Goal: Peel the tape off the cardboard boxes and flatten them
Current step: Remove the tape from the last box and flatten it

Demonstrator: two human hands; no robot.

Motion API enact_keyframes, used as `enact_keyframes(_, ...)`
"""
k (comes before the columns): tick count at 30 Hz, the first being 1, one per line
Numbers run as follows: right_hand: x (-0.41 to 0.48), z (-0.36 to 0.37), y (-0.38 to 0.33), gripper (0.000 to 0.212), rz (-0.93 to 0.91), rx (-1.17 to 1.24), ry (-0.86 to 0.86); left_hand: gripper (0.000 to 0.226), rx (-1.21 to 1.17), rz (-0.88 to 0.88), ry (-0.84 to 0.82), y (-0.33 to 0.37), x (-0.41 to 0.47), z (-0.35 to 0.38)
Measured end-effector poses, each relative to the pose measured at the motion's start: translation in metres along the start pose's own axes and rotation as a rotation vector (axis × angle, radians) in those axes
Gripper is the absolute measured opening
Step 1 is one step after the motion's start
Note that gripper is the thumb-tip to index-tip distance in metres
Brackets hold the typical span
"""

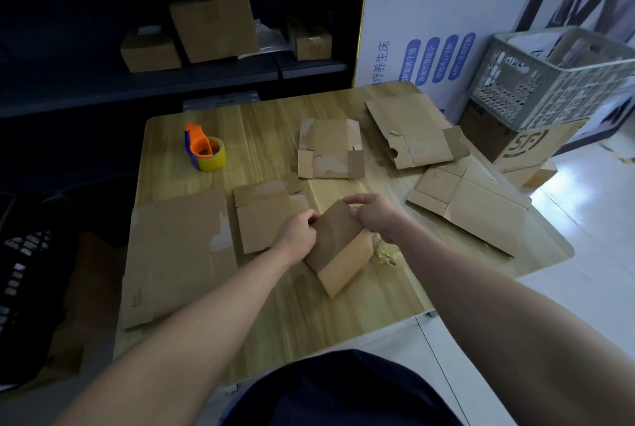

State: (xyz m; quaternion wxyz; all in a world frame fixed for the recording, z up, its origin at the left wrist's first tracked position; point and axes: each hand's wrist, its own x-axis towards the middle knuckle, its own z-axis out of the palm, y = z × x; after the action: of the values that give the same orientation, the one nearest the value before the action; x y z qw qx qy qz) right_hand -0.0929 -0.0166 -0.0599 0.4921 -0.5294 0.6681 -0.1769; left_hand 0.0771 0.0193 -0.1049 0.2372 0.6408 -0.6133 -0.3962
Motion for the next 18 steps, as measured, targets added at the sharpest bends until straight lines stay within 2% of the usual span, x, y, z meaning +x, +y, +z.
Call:
enact_keyframes(2,-0.001,0.0,0.004,0.03,0.021,0.01,0.032,0.027,-0.087,-0.006,-0.057,0.001,0.002,-0.007)
enact_keyframes(3,-0.001,0.001,0.003,0.029,0.026,0.015,0.052,0.037,-0.126,-0.02,-0.114,0.005,0.004,-0.01)
enact_keyframes(4,-0.001,0.001,0.0,0.029,0.029,0.02,0.069,0.061,-0.124,-0.038,-0.192,0.009,0.005,-0.013)
enact_keyframes(6,0.001,0.0,-0.007,0.027,0.029,0.041,0.112,0.11,0.073,-0.057,-0.333,0.019,0.005,-0.014)
enact_keyframes(8,0.003,-0.002,-0.015,0.025,0.007,0.08,0.157,0.121,0.275,-0.013,-0.328,0.024,0.006,-0.011)
enact_keyframes(10,0.003,-0.004,-0.021,0.026,-0.051,0.156,0.205,0.112,0.17,-0.006,-0.255,0.027,0.009,-0.016)
enact_keyframes(14,0.002,-0.02,-0.021,0.044,-0.116,0.166,0.211,0.075,-0.503,-0.242,-0.178,0.021,0.015,-0.043)
enact_keyframes(18,0.003,-0.043,-0.01,0.058,-0.048,0.074,0.139,0.052,-0.793,-0.426,-0.233,0.011,0.01,-0.059)
